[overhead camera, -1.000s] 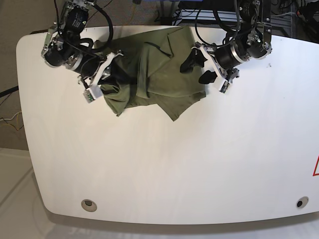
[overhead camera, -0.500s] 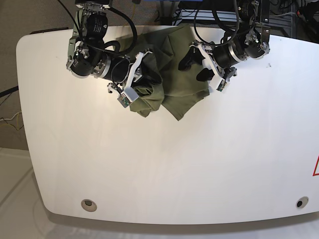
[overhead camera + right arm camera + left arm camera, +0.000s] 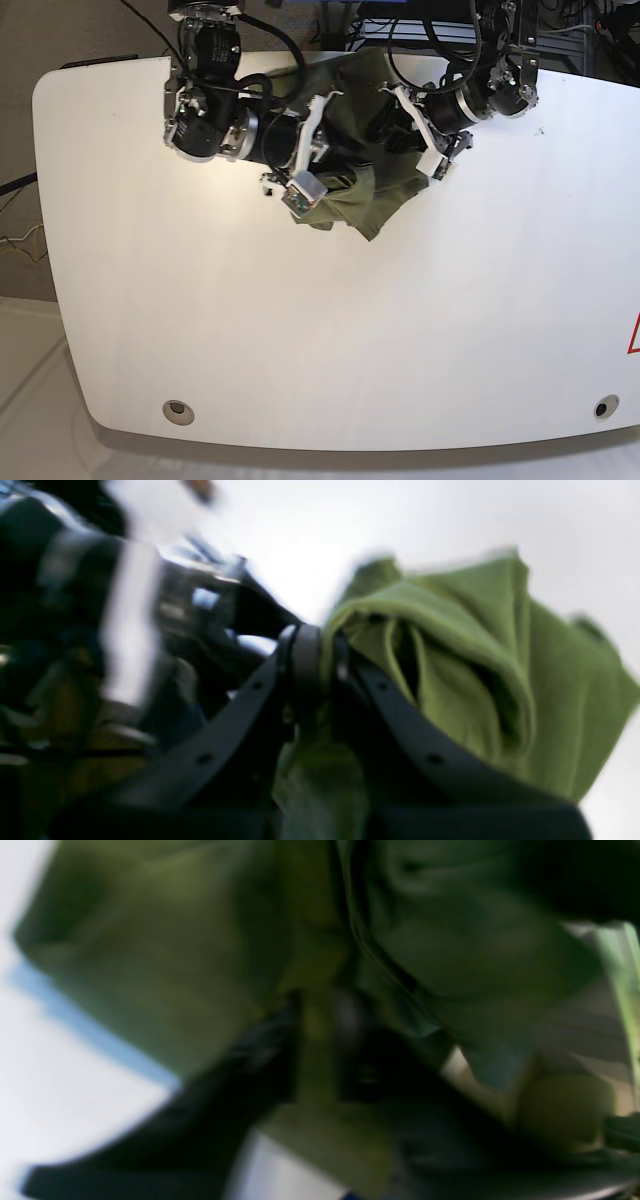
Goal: Fold the T-shirt properly
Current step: 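Lay the folded end onto the bundle and press with both grippers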
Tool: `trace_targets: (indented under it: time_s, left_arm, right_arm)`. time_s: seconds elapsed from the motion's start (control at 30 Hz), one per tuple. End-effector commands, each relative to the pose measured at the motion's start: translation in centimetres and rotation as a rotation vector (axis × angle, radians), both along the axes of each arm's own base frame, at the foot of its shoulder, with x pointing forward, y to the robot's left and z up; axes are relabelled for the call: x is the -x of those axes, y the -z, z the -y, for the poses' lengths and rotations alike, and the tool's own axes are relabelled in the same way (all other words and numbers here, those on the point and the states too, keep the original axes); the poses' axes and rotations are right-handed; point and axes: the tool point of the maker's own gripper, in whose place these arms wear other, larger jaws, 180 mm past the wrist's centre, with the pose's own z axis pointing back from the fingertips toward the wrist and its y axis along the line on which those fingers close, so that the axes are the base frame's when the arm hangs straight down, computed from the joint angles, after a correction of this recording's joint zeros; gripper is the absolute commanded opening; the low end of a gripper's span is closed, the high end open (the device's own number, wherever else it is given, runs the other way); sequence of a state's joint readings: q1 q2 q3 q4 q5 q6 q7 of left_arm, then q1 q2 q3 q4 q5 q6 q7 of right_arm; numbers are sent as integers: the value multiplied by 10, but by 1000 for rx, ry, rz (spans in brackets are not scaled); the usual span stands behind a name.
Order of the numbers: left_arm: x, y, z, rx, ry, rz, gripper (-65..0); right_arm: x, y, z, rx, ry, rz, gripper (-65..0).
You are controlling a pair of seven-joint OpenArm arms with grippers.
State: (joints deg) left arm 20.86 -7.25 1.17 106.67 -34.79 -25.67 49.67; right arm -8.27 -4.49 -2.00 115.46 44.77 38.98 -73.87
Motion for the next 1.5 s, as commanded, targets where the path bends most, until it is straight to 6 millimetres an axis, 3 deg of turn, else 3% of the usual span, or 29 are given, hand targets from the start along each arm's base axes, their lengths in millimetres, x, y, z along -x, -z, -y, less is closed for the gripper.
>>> trace_targets:
  time_s: [0.0, 0.17, 0.23, 0.3, 0.43, 0.57, 0.63, 0.77, 0.9, 0.97, 1.1, 1.23, 1.27, 1.3, 1.37, 1.47]
  left_arm:
    - [-15, -20, -4, 39, -41, 80, -327]
    - [-26, -27, -34, 15, -136, 119, -300]
    - [-37, -37, -82, -36, -263, 175, -265]
    - [-37, -38, -89, -51, -273, 180, -261]
    - [-36, -39, -94, -69, -268, 186, -248]
    - [-34, -39, -88, -70, -234, 187, -227]
    - [-35, -37, -87, -69, -231, 185, -201]
    - [-30, -36, -79, -44, -200, 170, -198]
    - [-24, -35, -71, -20, -162, 150, -273]
    - [-14, -30, -72, -50, -120, 113, -650]
    - [-12, -28, -75, -61, -121, 107, -650]
    - [-14, -29, -81, -78, -139, 114, -650]
    - [-15, -31, -83, -86, -146, 122, -647]
    - [-17, -33, -85, -94, -153, 129, -600]
    - [-30, -47, -96, -140, -153, 191, -357]
    - [-37, -55, -99, -156, -165, 216, -256]
  right_arm:
    - [-4, -21, -16, -77, 1, 37, -650]
    - [-3, -15, -29, -44, 1, 20, -650]
    - [-4, 7, -30, 34, 33, -27, -650]
    - [-5, 11, -30, 41, 44, -39, -650]
    - [-8, 18, -27, 43, 69, -59, -650]
    - [-12, 25, -21, 48, 91, -77, -650]
    - [-9, 42, -9, 117, 102, -112, -650]
    - [-8, 47, -4, 135, 103, -121, -650]
    - [-5, 51, 0, 162, 92, -123, -650]
    - [-4, 57, 12, 214, 88, -130, -650]
    - [-3, 57, 13, 223, 78, -123, -650]
    - [0, 52, -2, 195, 35, -113, -650]
    - [1, 48, -7, 180, 19, -104, -650]
    - [2, 44, -13, 165, 3, -95, -645]
    - [6, 35, -22, 148, -55, -51, -459]
    - [8, 34, -26, 138, -72, -45, -363]
